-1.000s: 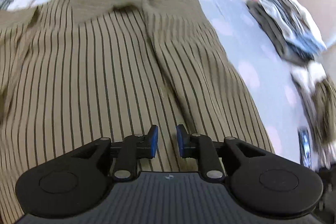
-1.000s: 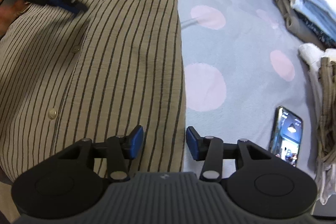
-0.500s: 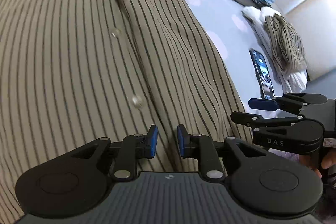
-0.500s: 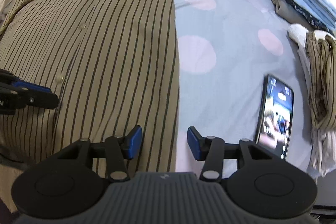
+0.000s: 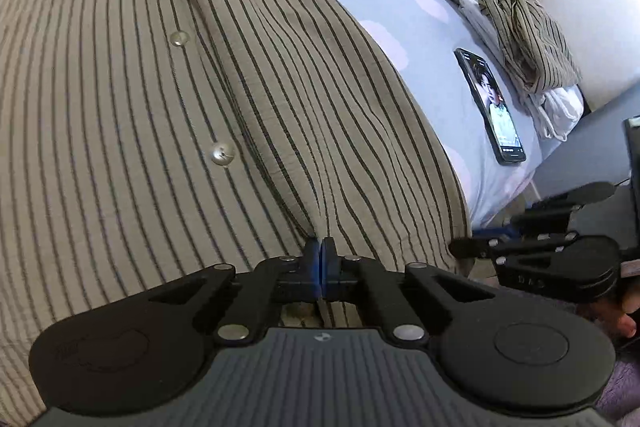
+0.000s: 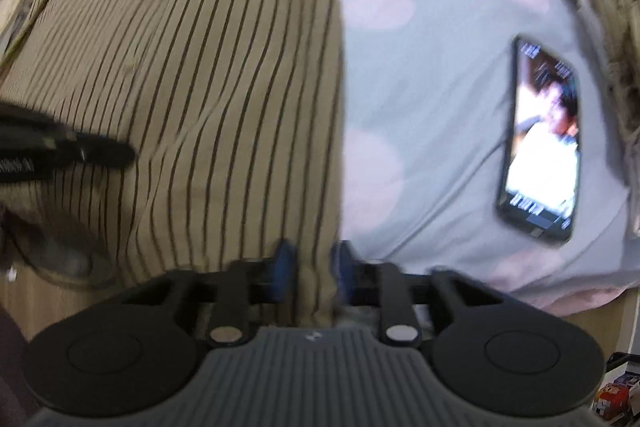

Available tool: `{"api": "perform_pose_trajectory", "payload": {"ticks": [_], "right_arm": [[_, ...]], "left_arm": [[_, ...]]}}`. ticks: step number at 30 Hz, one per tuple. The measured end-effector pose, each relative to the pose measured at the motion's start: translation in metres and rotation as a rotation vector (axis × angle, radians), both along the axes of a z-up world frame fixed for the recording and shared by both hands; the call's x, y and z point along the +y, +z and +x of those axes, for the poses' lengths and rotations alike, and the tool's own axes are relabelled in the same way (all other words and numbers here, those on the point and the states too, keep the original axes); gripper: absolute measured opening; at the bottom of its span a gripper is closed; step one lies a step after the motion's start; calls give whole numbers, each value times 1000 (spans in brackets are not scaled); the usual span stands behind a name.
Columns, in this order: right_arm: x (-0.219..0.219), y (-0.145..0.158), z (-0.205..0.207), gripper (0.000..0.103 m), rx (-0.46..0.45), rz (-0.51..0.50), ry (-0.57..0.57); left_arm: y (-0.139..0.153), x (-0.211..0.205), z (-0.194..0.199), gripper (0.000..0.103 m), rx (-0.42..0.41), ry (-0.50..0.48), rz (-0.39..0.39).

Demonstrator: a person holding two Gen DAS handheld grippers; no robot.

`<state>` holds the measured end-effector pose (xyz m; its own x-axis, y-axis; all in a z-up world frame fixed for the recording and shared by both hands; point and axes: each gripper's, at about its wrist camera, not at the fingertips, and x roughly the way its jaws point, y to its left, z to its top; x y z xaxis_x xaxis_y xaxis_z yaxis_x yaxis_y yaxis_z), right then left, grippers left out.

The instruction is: Fold clothes

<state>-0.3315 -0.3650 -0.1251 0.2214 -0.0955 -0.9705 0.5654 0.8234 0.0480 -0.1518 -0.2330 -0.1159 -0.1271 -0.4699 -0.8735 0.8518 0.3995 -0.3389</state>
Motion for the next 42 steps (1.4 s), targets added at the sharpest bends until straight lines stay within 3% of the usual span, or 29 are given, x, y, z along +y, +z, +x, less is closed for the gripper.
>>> {"api": "perform_pose_trajectory", "payload": {"ticks": [4, 9, 11, 12, 13, 21, 24, 26, 27, 28, 34, 36, 39, 42], "right_arm": [[5, -16, -6, 4, 81, 49, -4], [10, -38, -15, 9, 214, 90, -2], [10, -35, -15, 16, 190, 88, 4], [11, -32, -15, 34, 168, 87, 8], [12, -29, -14, 45, 147, 82, 18], [14, -40, -5, 49, 159, 0, 104], [10, -53, -2, 45, 181, -3, 127], [4, -57, 0, 23, 187, 17, 128], [10, -55, 1, 10, 189, 28, 127], [18, -52, 2, 5, 194, 34, 128], [26, -39, -4, 2, 211, 52, 140], [27, -39, -3, 2, 215, 58, 149], [28, -41, -4, 0, 239, 66, 179], [28, -44, -4, 1, 268, 64, 213]], "left_arm": [[-2, 2, 0, 0, -10, 8, 10], [-2, 6, -2, 0, 8, 6, 25], [-3, 10, -4, 3, 37, -2, 29], [-4, 12, -5, 9, 48, -8, 30], [-4, 13, -8, 13, 51, -20, 31], [-20, 12, -38, 16, 14, -148, 113], [-24, 11, -43, 13, 7, -177, 96], [-25, 11, -46, 0, -5, -193, 90], [-24, 12, -47, 0, -12, -200, 88], [-22, 13, -48, 0, -17, -206, 84], [13, 27, -51, 0, 11, -262, -22], [12, 31, -51, 0, 8, -259, 9], [-12, 31, -46, 0, -15, -226, 116], [-27, 22, -44, 0, -14, -214, 145]]}}
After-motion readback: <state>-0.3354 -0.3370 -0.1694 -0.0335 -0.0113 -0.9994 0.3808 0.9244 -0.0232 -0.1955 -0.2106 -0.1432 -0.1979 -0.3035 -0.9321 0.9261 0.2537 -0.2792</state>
